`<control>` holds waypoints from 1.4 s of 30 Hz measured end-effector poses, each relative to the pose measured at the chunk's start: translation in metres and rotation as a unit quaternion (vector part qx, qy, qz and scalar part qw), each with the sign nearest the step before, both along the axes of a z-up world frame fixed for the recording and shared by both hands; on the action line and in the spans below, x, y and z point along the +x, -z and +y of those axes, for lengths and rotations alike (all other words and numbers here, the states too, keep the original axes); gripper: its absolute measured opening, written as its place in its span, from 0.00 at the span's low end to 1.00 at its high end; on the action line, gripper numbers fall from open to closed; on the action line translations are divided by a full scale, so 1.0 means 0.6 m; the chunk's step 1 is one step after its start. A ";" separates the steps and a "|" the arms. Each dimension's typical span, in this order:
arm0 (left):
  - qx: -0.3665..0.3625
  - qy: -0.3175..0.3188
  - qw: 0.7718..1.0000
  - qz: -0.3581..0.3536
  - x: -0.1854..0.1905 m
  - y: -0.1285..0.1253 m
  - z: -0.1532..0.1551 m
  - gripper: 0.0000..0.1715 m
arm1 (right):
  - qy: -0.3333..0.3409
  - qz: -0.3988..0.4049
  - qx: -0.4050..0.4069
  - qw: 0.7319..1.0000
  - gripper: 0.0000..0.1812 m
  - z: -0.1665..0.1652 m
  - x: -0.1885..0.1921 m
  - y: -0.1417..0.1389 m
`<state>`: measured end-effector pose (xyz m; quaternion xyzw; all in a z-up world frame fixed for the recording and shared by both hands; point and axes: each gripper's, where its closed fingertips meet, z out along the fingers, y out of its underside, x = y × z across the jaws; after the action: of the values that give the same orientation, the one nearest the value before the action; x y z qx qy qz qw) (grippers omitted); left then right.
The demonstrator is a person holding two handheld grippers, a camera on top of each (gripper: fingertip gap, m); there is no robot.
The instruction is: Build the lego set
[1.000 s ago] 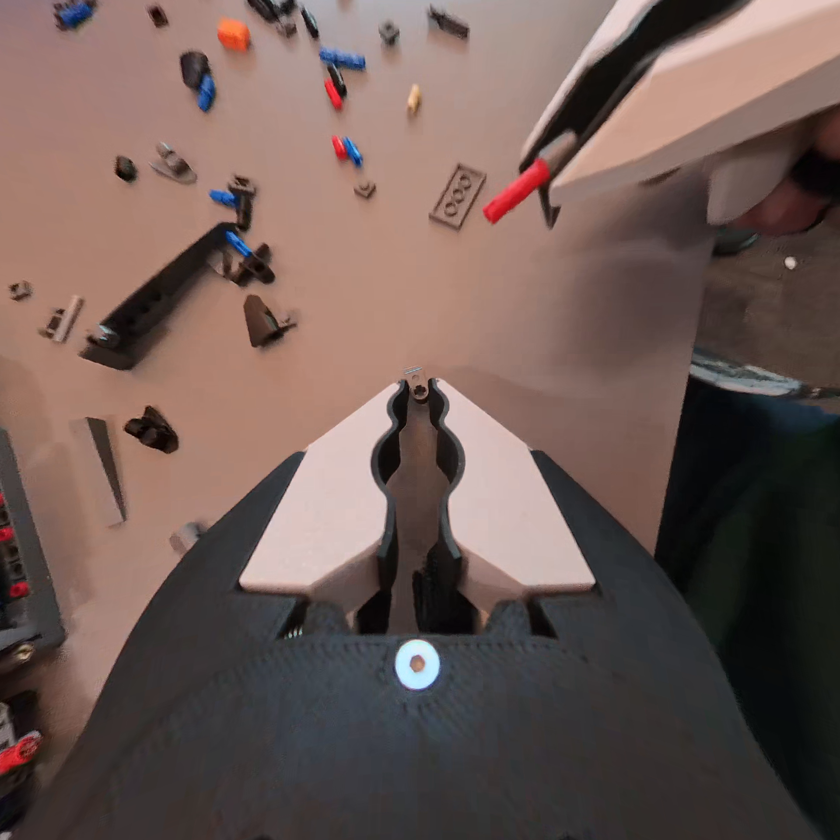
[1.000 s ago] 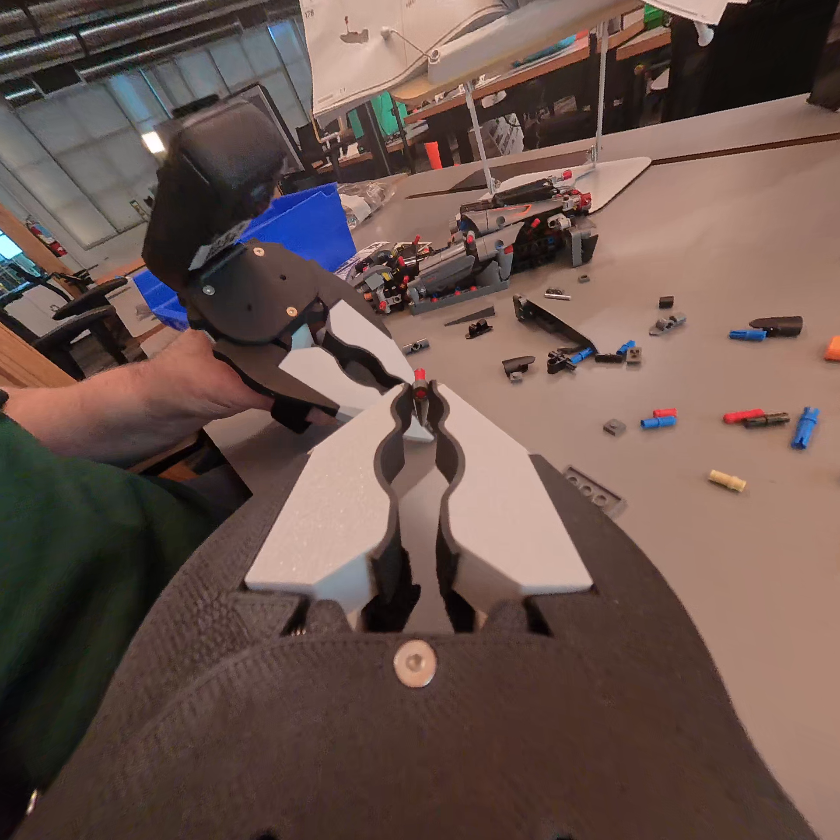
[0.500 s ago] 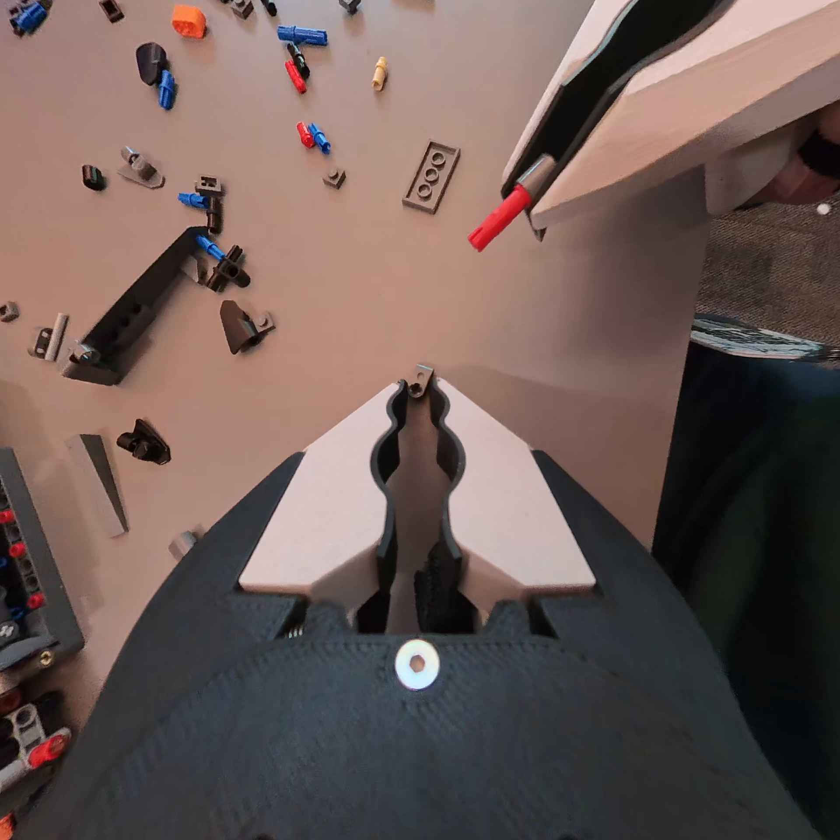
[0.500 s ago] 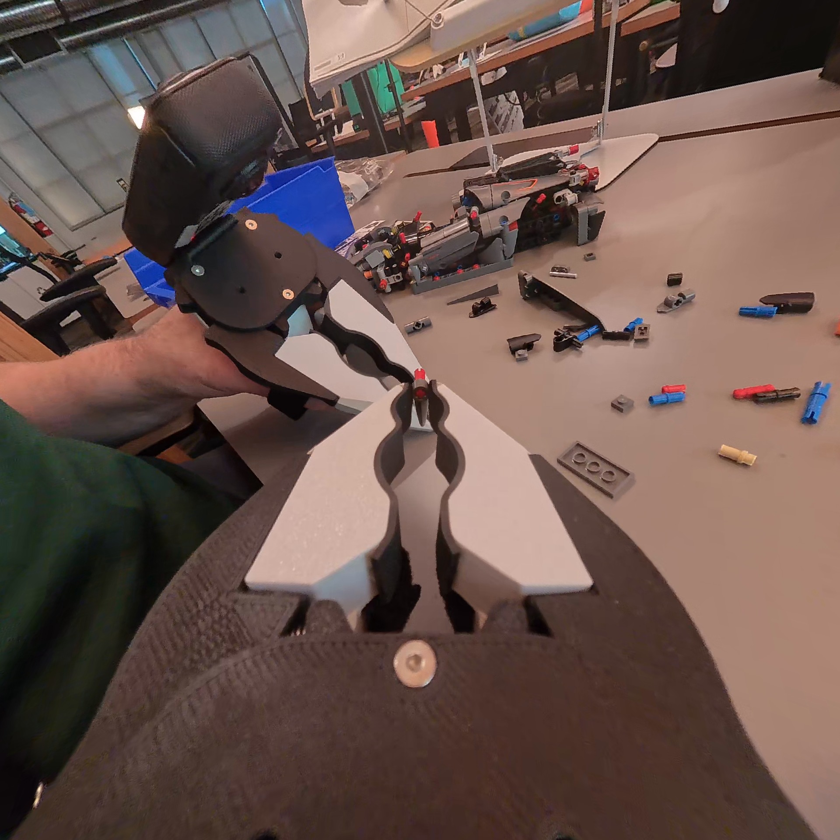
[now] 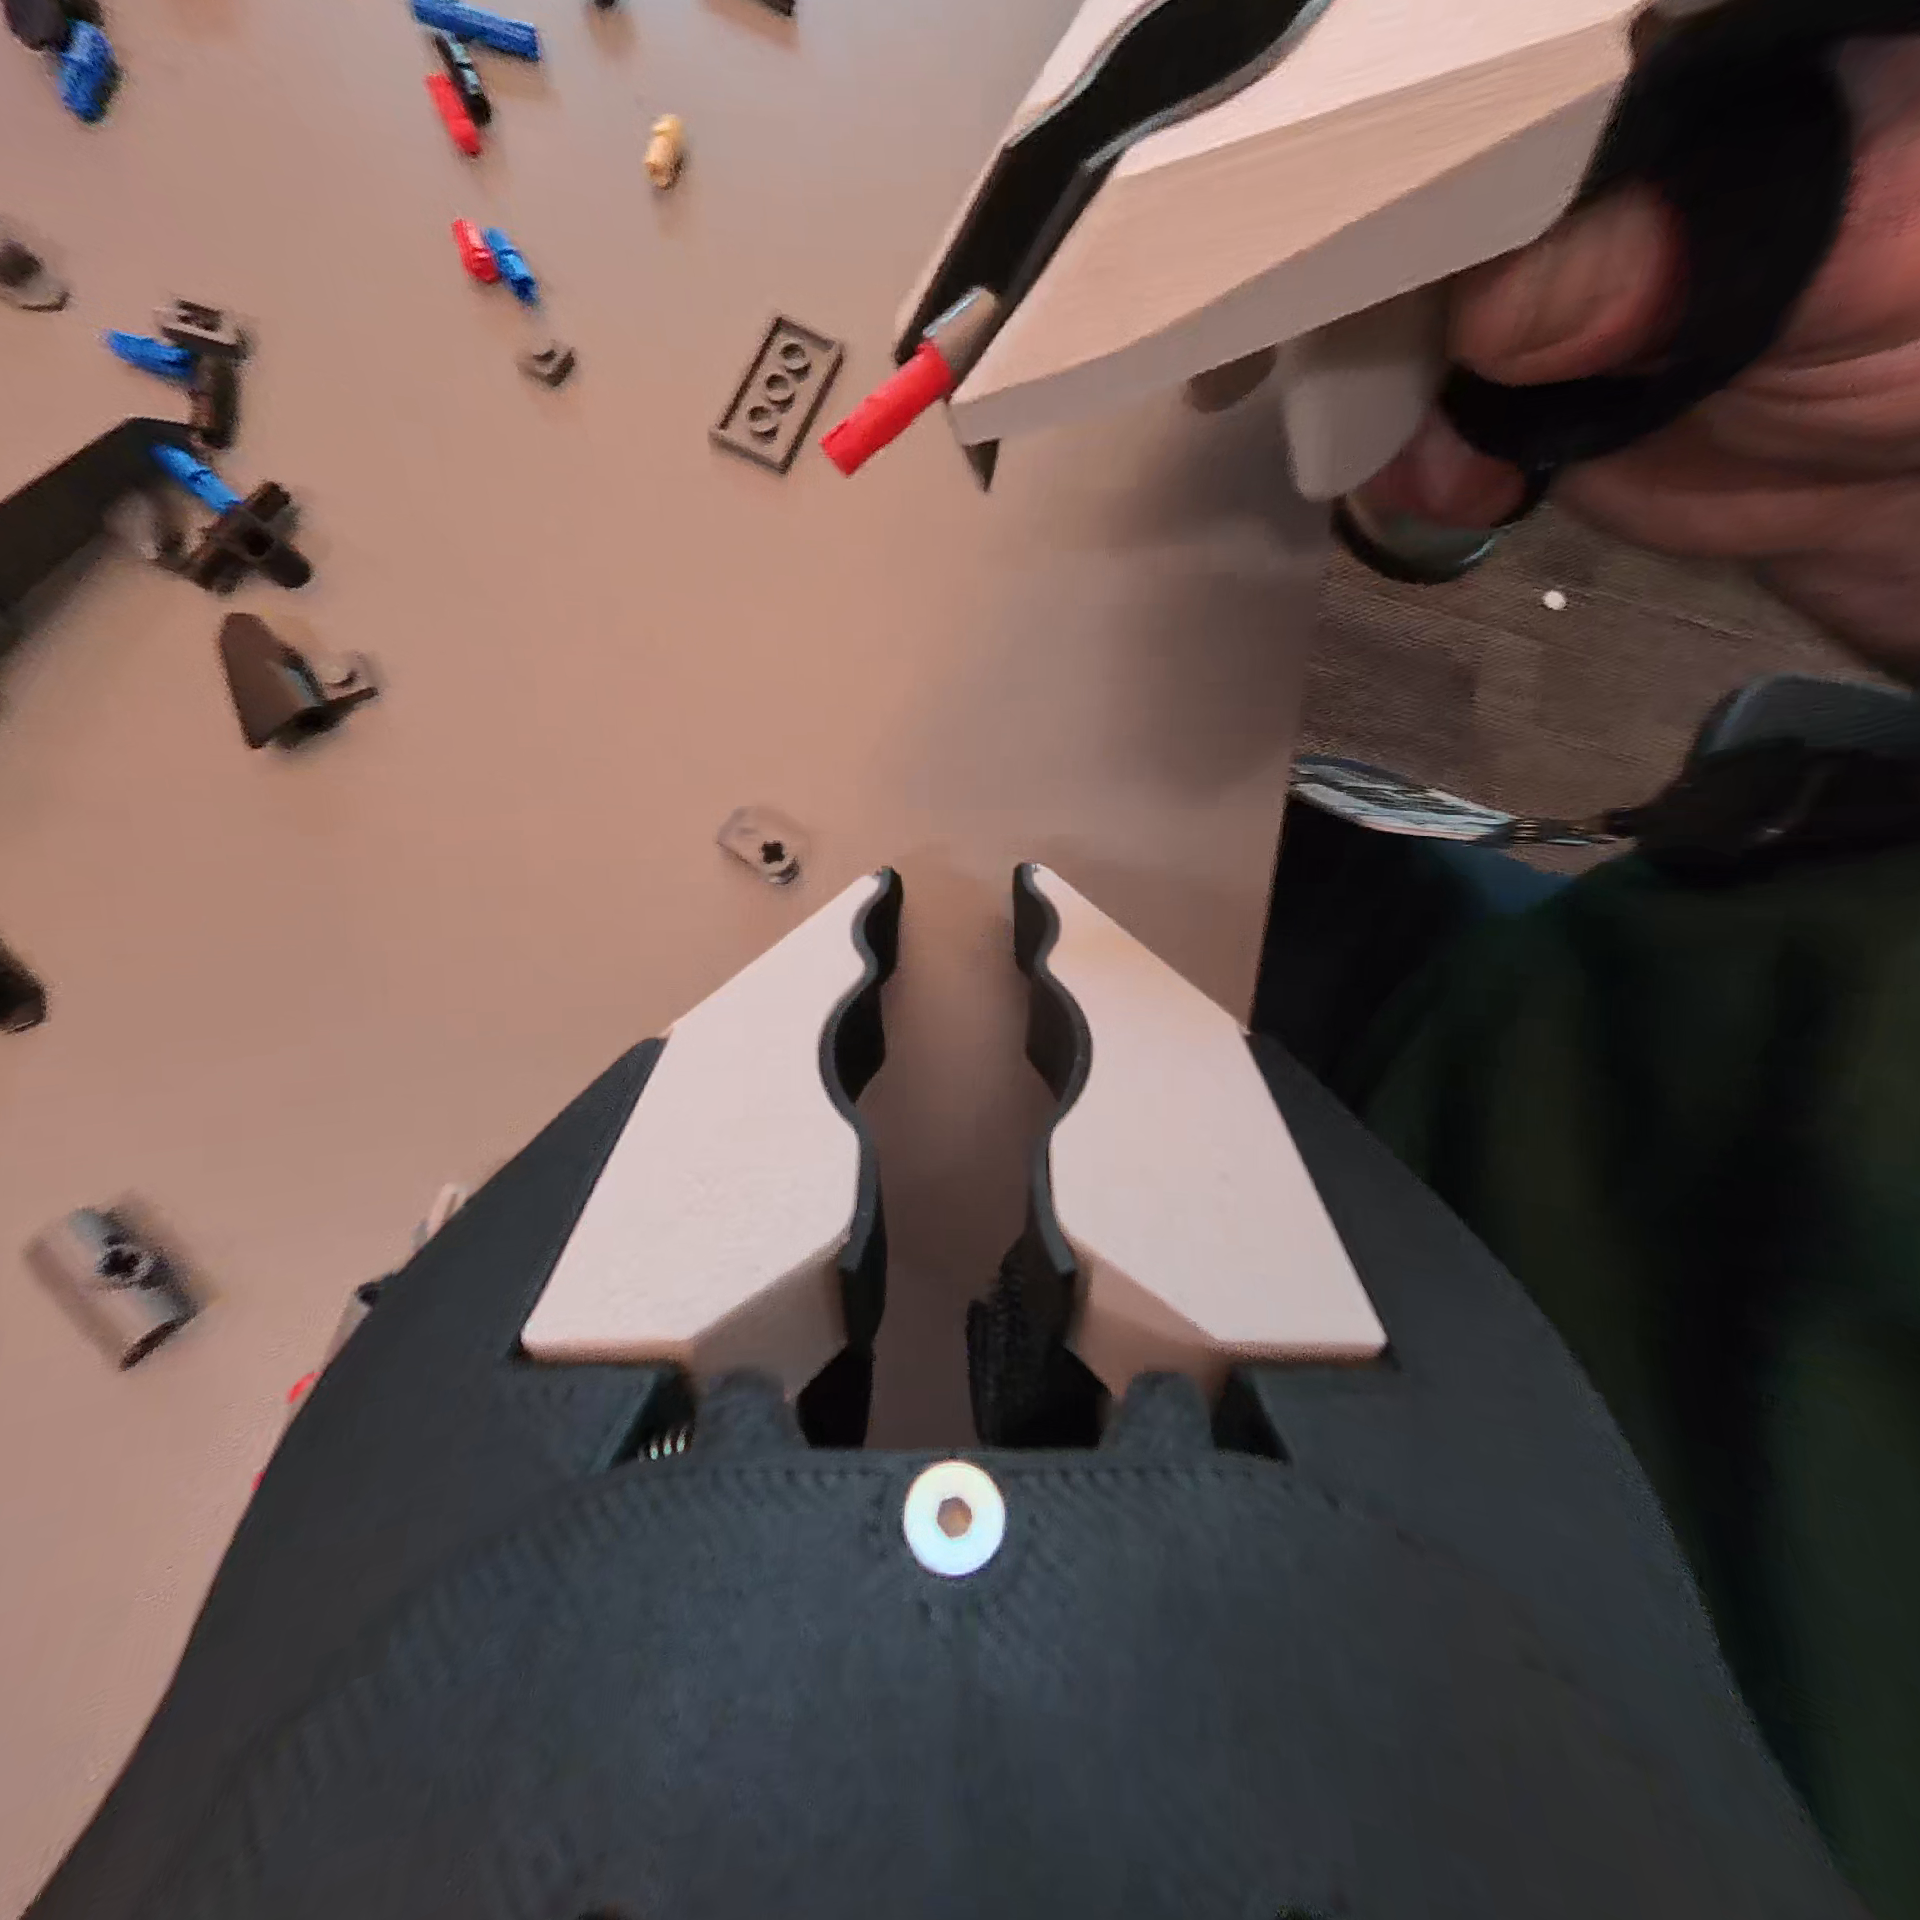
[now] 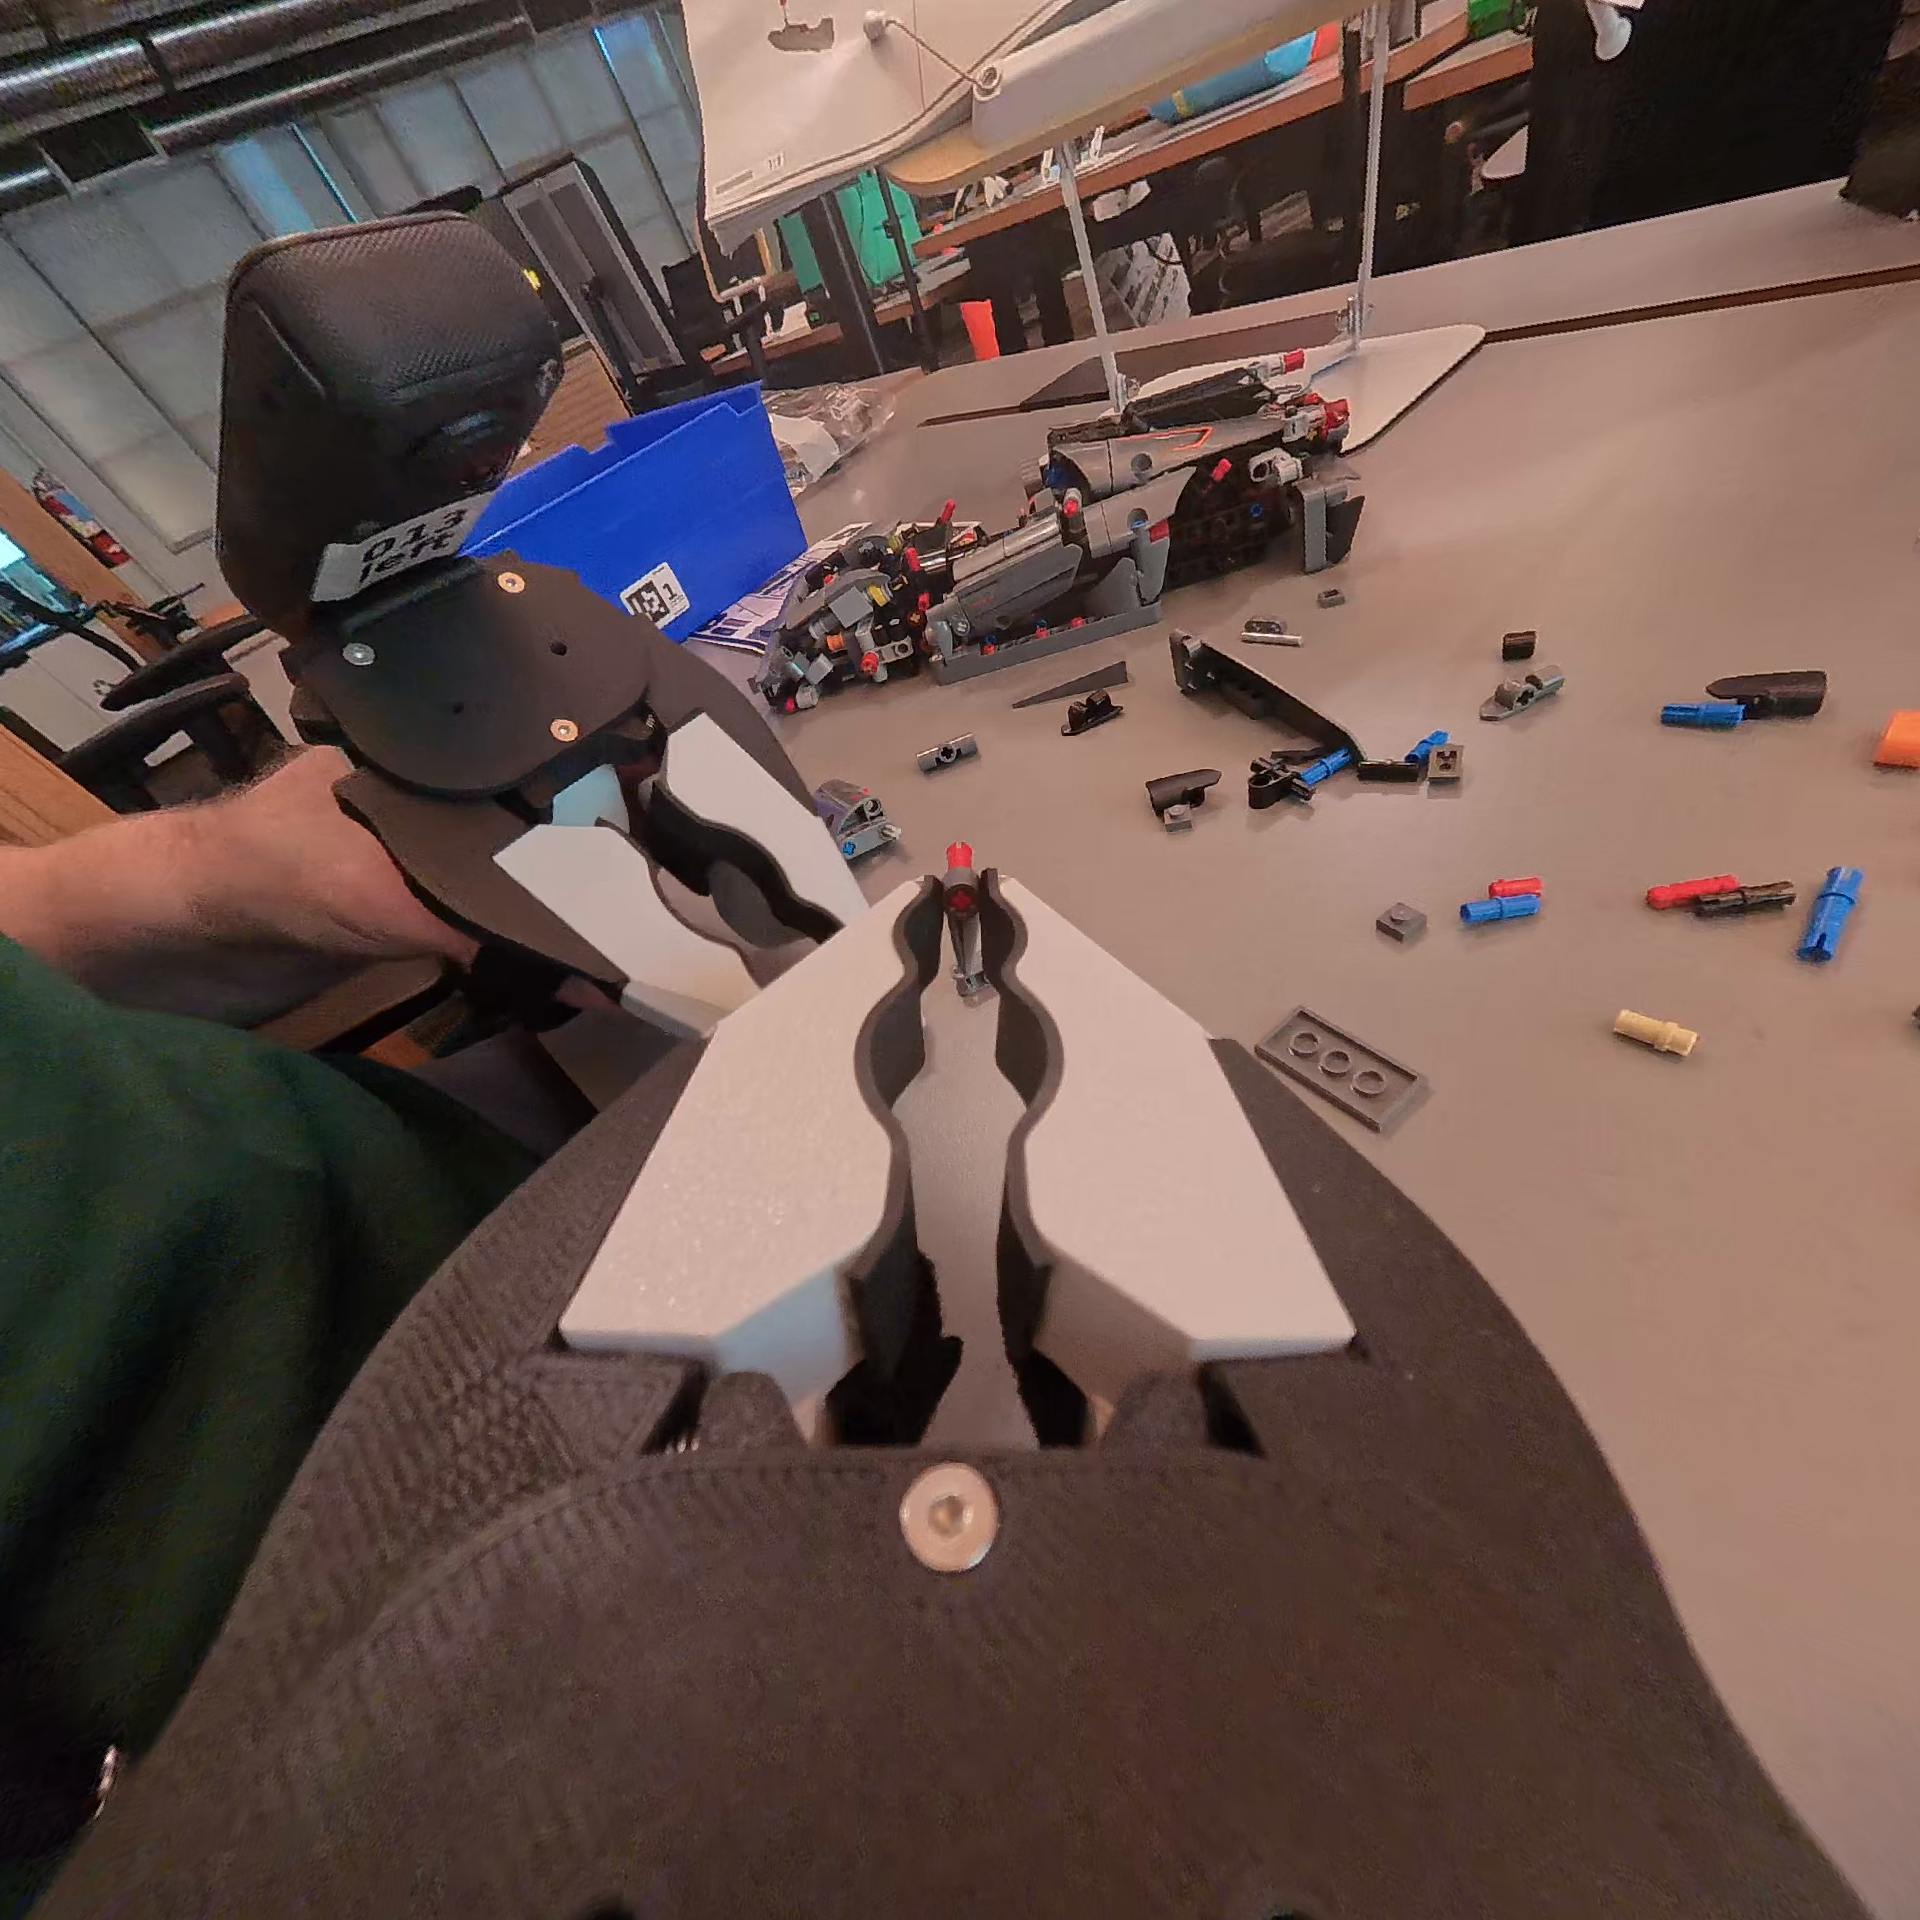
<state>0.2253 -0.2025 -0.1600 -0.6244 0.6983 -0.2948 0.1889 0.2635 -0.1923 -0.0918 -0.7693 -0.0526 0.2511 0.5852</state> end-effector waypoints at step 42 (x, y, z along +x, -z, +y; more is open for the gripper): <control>0.399 0.156 0.890 -0.157 0.054 -0.118 0.082 0.07 | -0.069 0.155 -0.054 0.984 0.03 0.055 -0.007 -0.021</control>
<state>0.2574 -0.1534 -0.0894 -0.3248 0.8066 -0.1113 0.4813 0.2591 -0.1592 -0.0794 -0.7464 -0.0002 0.4093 0.5248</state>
